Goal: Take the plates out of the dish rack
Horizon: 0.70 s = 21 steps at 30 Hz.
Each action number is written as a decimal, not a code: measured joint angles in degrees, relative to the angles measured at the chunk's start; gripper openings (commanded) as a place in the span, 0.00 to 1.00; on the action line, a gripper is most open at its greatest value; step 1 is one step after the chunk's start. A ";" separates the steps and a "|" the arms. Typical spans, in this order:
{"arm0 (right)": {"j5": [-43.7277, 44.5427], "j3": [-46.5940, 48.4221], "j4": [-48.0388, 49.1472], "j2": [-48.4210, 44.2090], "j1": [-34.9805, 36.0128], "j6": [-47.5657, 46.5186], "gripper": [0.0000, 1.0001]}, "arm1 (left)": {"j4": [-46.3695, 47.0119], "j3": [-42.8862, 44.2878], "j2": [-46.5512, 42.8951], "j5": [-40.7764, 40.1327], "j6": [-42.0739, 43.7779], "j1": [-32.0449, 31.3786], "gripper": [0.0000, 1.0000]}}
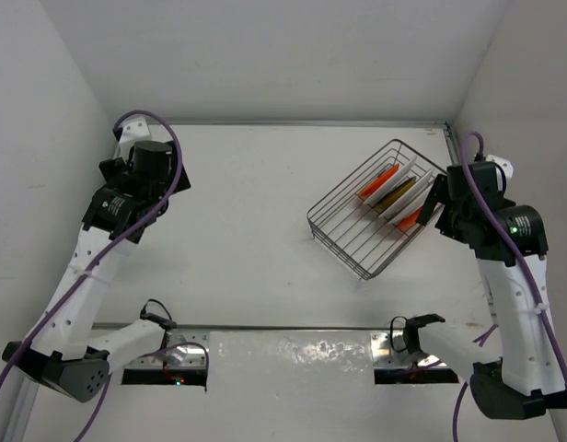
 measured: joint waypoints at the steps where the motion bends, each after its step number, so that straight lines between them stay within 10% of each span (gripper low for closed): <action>1: 0.50 0.00 -0.09 0.07 0.00 0.61 0.99 | 0.00 0.00 0.00 -0.22 0.00 -0.11 1.00; 21: 3.87 2.99 15.26 15.06 0.00 5.20 0.97 | 0.07 0.00 -1.09 0.22 0.09 -0.46 1.00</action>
